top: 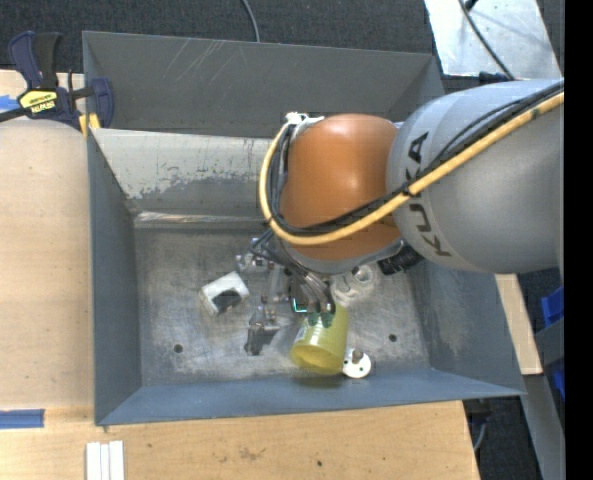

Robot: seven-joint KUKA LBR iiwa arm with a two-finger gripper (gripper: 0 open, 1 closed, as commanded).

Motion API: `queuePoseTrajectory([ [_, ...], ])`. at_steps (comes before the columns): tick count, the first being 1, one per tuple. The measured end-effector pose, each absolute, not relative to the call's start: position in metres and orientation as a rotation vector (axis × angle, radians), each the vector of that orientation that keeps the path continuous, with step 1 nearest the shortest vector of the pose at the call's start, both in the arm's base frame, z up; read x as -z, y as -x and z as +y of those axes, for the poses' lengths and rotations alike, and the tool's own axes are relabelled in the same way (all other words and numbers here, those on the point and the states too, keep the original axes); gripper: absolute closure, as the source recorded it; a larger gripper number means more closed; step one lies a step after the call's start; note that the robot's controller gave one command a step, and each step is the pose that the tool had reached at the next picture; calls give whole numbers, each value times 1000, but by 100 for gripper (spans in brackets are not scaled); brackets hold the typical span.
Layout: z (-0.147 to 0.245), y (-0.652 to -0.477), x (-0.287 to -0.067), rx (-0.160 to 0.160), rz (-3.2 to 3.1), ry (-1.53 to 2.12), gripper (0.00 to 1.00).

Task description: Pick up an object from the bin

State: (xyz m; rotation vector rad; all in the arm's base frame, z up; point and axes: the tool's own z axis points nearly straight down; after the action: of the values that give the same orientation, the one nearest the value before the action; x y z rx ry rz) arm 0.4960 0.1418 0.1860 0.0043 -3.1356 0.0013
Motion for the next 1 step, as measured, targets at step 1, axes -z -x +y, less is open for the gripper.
queuePoseTrajectory([
  [1, 141, -498, -190, 1, -3144, -1, 0],
])
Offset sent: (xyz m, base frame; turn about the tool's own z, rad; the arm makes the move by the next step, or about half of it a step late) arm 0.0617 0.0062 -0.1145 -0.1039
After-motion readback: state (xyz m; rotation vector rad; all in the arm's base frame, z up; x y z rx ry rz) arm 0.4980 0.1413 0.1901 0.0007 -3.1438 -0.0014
